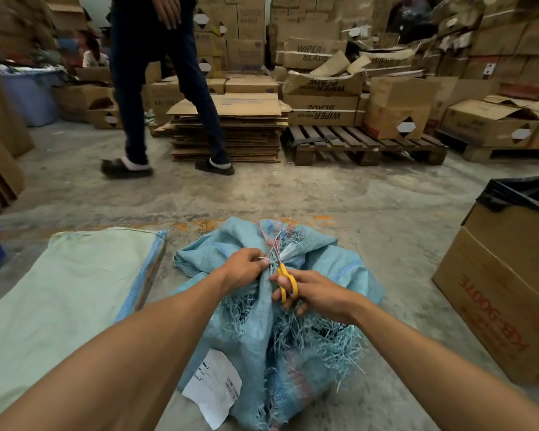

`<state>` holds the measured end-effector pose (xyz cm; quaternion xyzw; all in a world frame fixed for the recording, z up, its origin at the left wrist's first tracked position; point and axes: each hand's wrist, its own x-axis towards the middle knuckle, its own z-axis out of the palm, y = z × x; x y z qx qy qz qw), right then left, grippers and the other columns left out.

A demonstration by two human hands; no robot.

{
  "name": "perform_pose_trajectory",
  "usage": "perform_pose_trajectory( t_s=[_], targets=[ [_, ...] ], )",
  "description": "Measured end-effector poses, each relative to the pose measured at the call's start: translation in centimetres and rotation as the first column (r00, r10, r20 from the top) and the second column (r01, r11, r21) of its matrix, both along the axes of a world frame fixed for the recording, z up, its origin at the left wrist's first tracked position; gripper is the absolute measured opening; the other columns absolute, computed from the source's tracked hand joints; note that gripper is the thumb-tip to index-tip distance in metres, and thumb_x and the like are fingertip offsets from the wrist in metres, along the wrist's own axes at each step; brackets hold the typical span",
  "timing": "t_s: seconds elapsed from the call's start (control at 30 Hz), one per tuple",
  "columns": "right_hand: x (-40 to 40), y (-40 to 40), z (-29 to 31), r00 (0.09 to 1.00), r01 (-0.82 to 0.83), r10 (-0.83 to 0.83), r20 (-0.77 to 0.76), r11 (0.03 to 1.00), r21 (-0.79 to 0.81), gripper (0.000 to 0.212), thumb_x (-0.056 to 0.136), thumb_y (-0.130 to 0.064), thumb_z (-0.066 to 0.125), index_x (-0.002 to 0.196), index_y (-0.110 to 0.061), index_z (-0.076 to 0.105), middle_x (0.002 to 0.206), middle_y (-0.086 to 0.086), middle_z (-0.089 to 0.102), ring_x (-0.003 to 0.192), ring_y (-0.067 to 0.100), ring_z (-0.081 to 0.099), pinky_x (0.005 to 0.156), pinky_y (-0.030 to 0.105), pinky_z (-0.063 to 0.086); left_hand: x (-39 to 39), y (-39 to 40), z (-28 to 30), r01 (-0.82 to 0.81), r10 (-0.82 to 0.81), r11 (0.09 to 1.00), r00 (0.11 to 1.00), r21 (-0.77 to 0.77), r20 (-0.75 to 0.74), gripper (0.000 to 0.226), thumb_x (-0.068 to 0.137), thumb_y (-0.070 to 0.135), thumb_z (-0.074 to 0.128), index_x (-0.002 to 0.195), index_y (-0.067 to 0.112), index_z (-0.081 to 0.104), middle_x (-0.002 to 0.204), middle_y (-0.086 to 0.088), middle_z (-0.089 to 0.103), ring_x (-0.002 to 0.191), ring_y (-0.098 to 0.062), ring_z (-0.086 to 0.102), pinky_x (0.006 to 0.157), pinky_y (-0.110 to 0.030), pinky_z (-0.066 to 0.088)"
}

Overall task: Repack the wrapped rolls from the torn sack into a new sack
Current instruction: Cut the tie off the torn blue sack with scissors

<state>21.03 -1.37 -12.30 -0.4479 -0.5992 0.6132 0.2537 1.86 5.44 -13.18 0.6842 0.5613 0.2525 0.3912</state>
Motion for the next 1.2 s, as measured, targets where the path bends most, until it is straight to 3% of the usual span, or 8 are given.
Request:
perform_pose_trajectory(
  t_s=[0.13,0.33,0.5,0.8,1.0,1.2],
  targets=[
    [0.2,-0.1,-0.3,0.997,-0.072,0.073,0.020,0.996,-0.045,0.054,0.092,-0.051,0.056,0.125,-0.009,0.059,0.098,0.000,0.068,0.079,0.013,0.058,0.060,0.021,0.041,0.0,0.1,0.2,-0.052,0.051,0.998,0.999,0.032,0.019,0.018,0.096,0.020,0.058,0.092,0.004,0.066,0.084,-0.007,0.063,0.079,-0.018,0.055,0.077,-0.033,0.045],
    [0.2,-0.3,-0.1,0.992,-0.121,0.116,-0.041,0.984,-0.132,0.055,0.087,-0.061,0.056,0.116,-0.015,0.062,0.091,0.001,0.066,0.078,0.013,0.057,0.062,0.023,0.043,0.0,-0.1,0.0,-0.067,0.068,0.995,0.998,0.080,-0.012,0.022,0.096,0.019,0.058,0.095,-0.001,0.066,0.095,-0.019,0.069,0.082,-0.019,0.056,0.083,-0.038,0.049],
    [0.4,-0.2,0.0,0.994,-0.104,0.095,-0.055,0.974,-0.200,0.064,0.086,-0.066,0.052,0.120,-0.012,0.060,0.094,0.004,0.065,0.081,0.016,0.058,0.069,0.030,0.043,0.0,0.0,0.3,-0.090,0.091,0.990,0.996,0.110,-0.005,0.018,0.096,0.021,0.058,0.095,0.005,0.066,0.097,-0.014,0.069,0.088,-0.021,0.059,0.081,-0.035,0.047],
    [0.5,-0.1,0.5,0.993,-0.115,0.114,-0.016,0.966,-0.231,0.075,0.080,-0.073,0.053,0.123,-0.011,0.056,0.093,0.004,0.064,0.078,0.017,0.057,0.069,0.031,0.042,0.1,-0.4,0.6,-0.047,0.057,0.990,0.996,0.130,-0.070,0.018,0.095,0.024,0.060,0.097,0.008,0.067,0.098,-0.009,0.069,0.096,-0.023,0.062,0.081,-0.031,0.045],
    [0.0,0.2,0.8,0.998,-0.068,0.069,0.003,0.980,-0.187,0.062,0.087,-0.067,0.050,0.115,-0.013,0.058,0.088,0.002,0.066,0.076,0.016,0.060,0.067,0.028,0.046,0.2,-0.7,1.0,-0.089,0.100,0.985,0.993,0.151,-0.068,0.021,0.093,0.027,0.061,0.094,0.007,0.067,0.093,-0.010,0.069,0.092,-0.025,0.063,0.079,-0.035,0.048],
    [-0.2,0.3,0.2,0.999,-0.024,0.028,0.022,0.987,-0.158,0.052,0.092,-0.061,0.048,0.112,-0.013,0.059,0.086,0.002,0.065,0.073,0.015,0.058,0.063,0.026,0.044,0.7,-1.4,1.4,-0.091,0.103,0.983,0.992,0.160,-0.073,0.017,0.094,0.022,0.059,0.088,0.006,0.062,0.085,-0.003,0.063,0.082,-0.018,0.056,0.062,-0.024,0.038]
  ],
)
